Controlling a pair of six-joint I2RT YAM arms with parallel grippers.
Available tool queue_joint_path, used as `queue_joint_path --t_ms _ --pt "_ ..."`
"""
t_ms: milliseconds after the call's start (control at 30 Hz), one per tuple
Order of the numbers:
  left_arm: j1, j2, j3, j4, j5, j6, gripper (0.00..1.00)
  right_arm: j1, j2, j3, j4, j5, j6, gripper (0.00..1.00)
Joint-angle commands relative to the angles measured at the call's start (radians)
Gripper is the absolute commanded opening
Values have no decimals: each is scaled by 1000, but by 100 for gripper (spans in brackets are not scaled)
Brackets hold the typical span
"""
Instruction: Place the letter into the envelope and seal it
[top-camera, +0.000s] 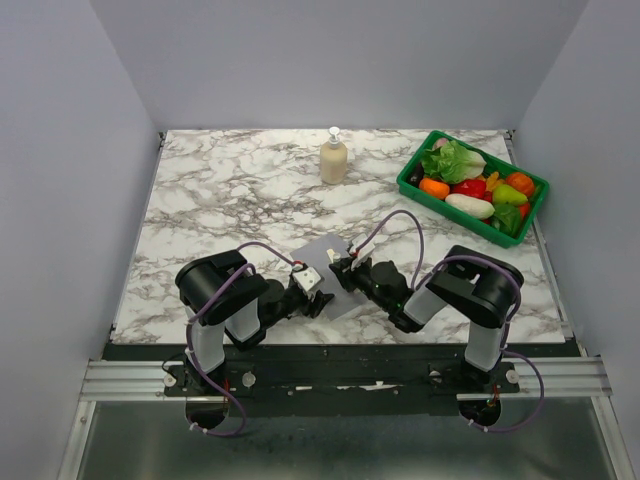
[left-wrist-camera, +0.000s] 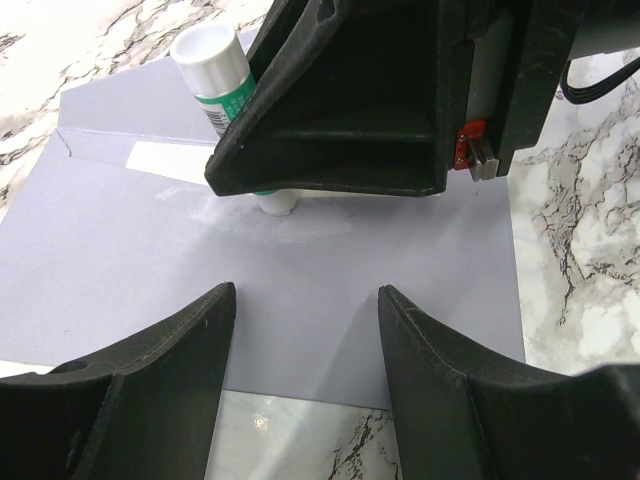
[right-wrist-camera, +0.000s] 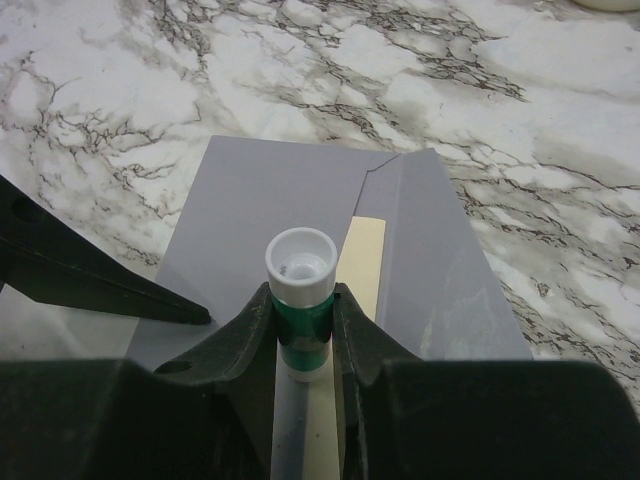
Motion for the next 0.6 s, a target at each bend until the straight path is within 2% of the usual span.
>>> queue_joint_path --t_ms 0,567 --pt "14 81 -45 168 -12 0 66 -2 26 -35 -145 8 -6 1" --pt "25 84 -41 169 -5 -2 66 35 45 -52 -93 -140 1 1"
